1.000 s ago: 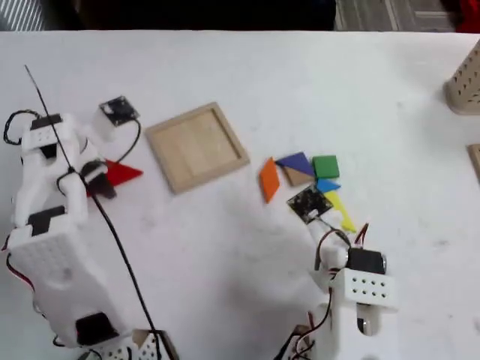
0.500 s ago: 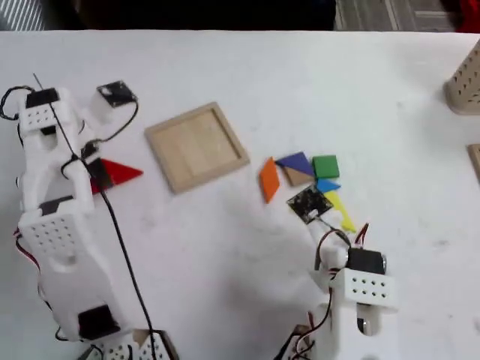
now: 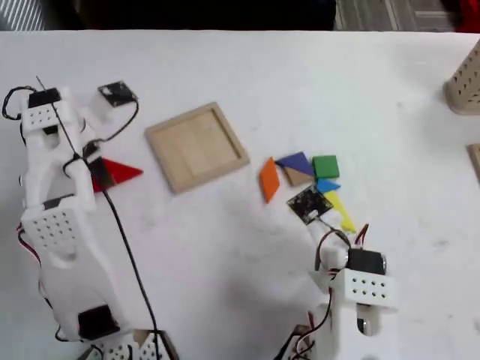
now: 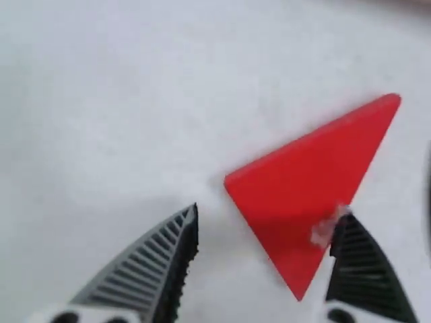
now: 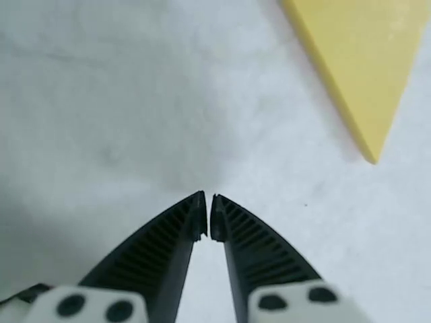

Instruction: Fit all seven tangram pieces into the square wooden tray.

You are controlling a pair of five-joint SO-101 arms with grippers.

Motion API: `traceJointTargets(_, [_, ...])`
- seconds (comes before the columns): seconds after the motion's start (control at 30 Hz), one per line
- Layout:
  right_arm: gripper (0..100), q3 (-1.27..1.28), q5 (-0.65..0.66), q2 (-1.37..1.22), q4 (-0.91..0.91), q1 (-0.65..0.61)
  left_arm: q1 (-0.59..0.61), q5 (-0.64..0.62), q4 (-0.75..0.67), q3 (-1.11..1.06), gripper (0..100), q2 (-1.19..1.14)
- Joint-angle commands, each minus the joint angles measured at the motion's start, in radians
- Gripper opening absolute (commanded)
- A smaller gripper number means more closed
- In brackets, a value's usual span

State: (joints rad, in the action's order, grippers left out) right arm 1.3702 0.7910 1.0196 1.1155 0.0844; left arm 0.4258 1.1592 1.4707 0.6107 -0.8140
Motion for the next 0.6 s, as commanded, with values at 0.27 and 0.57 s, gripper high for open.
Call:
traceJointTargets(0.27, [1.9,-0.006,-0.008,0.015,-0.013,-0.008,-0.001,-0.031,-0.035,0.057,31,0.008])
traceJointTargets(0.57, [1.9,-0.006,-0.006,0.015,-0.013,-0.008,-0.002,-0.051,-0.009,0.058,31,0.056])
